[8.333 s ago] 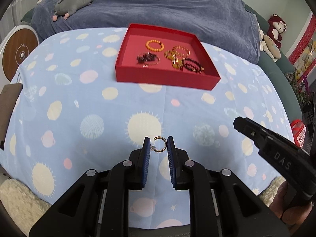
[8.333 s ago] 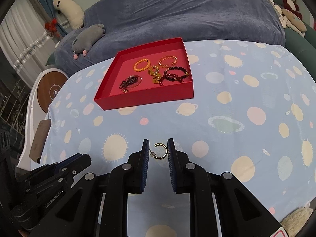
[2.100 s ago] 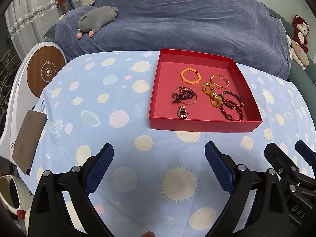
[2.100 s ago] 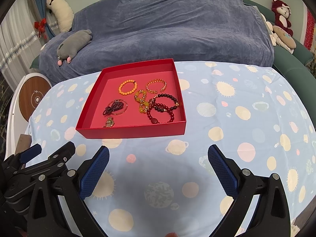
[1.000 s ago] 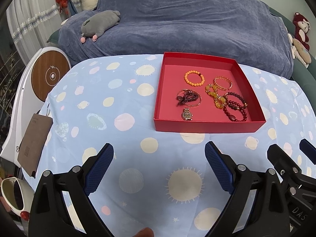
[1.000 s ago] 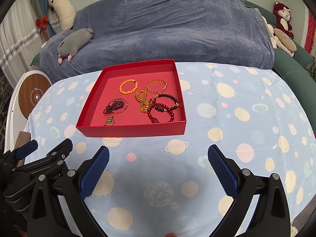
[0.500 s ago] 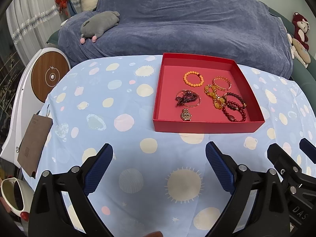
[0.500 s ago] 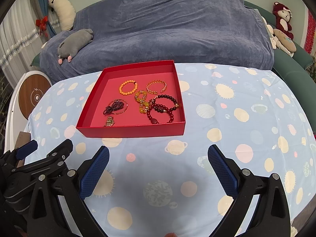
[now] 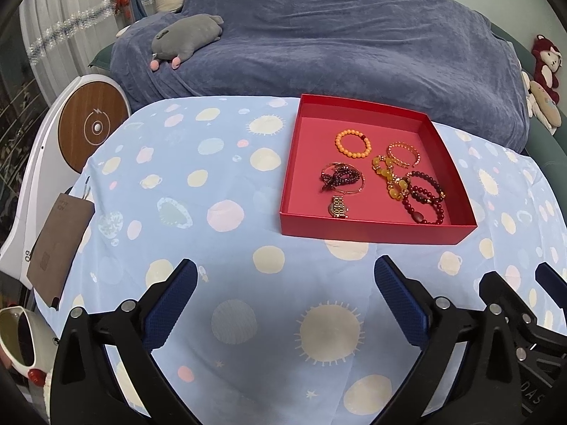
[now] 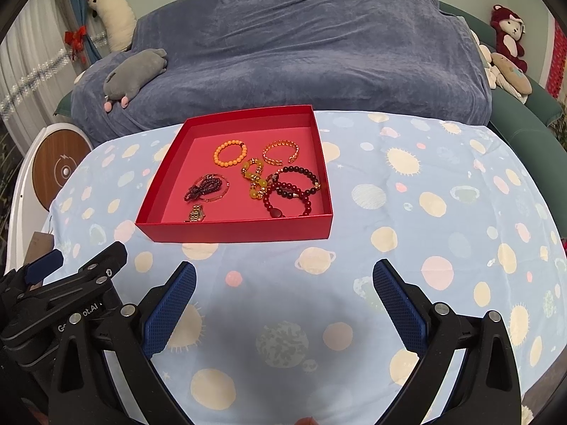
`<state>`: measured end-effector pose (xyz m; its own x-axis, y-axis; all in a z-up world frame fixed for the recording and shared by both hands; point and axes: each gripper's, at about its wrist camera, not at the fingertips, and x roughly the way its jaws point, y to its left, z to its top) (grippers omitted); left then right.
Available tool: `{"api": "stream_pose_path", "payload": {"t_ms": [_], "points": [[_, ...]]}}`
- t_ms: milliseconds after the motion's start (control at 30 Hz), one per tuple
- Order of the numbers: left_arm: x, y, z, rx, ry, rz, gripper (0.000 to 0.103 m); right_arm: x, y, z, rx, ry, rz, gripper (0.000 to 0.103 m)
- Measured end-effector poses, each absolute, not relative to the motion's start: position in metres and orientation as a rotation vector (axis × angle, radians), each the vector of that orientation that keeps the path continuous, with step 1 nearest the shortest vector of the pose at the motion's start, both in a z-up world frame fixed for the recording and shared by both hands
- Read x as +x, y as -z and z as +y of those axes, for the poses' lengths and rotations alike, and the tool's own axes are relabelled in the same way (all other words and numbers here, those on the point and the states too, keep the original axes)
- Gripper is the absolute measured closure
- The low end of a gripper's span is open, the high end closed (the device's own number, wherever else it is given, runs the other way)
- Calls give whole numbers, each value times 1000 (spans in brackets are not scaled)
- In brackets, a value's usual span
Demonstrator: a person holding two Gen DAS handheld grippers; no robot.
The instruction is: Organize jewelry
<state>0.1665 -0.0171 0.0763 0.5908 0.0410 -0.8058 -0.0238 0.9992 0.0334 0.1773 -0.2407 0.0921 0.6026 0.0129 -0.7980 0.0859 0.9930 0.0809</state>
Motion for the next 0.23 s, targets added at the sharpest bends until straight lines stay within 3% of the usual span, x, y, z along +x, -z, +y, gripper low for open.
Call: {"api": "stream_pose_path", "payload": {"t_ms": [233], "points": [[167, -76, -20, 20, -18, 940, 7, 176, -92, -243, 113, 52, 923, 7]]}}
